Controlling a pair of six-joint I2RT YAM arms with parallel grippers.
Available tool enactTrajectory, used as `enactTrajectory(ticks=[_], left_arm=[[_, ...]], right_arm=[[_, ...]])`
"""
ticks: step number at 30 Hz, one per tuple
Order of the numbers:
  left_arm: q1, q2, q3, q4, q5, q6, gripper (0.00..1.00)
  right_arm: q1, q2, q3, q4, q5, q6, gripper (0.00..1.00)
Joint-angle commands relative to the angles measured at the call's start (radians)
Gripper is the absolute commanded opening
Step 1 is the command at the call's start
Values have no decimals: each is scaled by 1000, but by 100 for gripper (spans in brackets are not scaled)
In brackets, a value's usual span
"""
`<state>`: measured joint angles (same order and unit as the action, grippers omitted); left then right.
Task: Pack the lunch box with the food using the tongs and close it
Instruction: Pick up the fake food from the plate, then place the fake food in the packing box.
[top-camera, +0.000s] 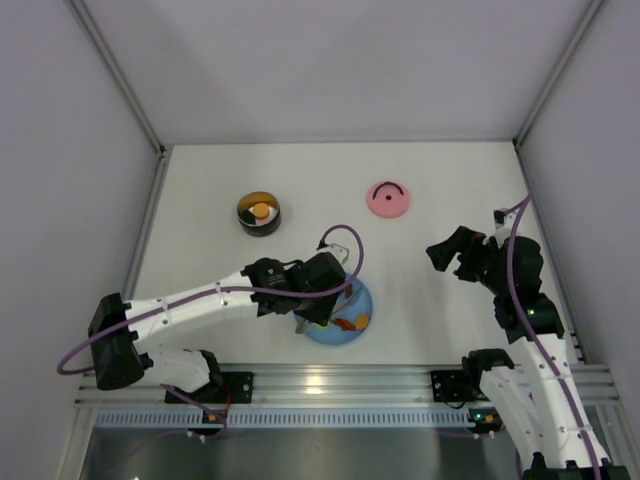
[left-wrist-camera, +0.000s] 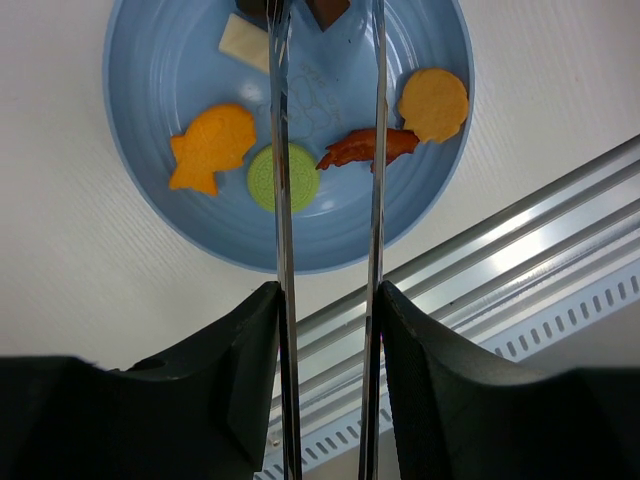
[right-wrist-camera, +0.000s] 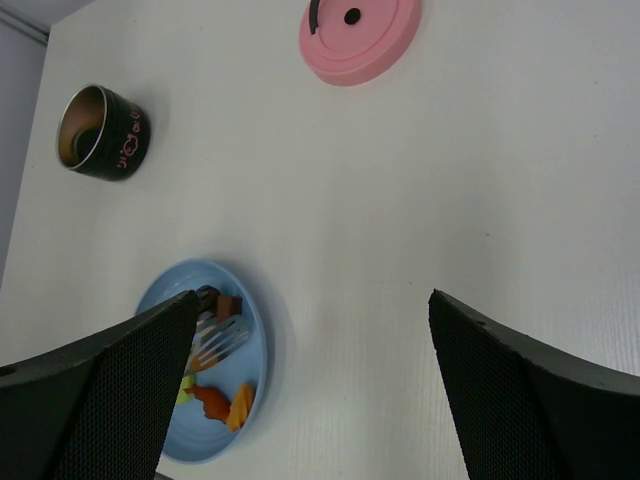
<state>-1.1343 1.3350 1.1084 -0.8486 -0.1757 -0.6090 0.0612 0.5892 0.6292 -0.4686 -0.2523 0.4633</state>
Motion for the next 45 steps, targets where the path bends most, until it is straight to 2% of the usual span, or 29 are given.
enactTrajectory(ticks=[1,8,12,20,25,33,36,39,40,42,43,45], left_arm=[[-4,0,27,31,-48,-23,48],[-4,-3,31,23,-54,-25,47],[-4,-3,28,28,-47,-25,43],[-4,-26,31,8,-45,-21,26],[-4,-71,54,-20,-51,-25,21],[2,-174,143,-145,-203,-44,21],[60,-194,191,-191,-266,-35,20],[220,-226,214,-191,-242,27,20],[334,-233,215,-172,-219,73,20],[445,-244,222,-150,-148,116,21],[538,-240,231,-144,-137,153,21],[625,-218,232,-118,-79,184,21]], right_arm=[[-17,-15,3,-10,13,-22,96],[-17,-19,1,-15,19,-23,96],[-17,-20,1,-16,18,-23,96],[-15,-20,4,-18,19,-23,96],[-17,-20,6,-16,19,-22,96],[-15,-12,15,-16,18,-18,96],[-15,-6,20,-15,12,-17,96],[-17,-2,24,-10,2,-14,96],[-15,0,24,-8,-1,-12,96],[-17,4,29,-7,-5,-12,96],[-15,6,32,-7,-4,-12,96],[-15,8,43,-13,-4,-18,96]])
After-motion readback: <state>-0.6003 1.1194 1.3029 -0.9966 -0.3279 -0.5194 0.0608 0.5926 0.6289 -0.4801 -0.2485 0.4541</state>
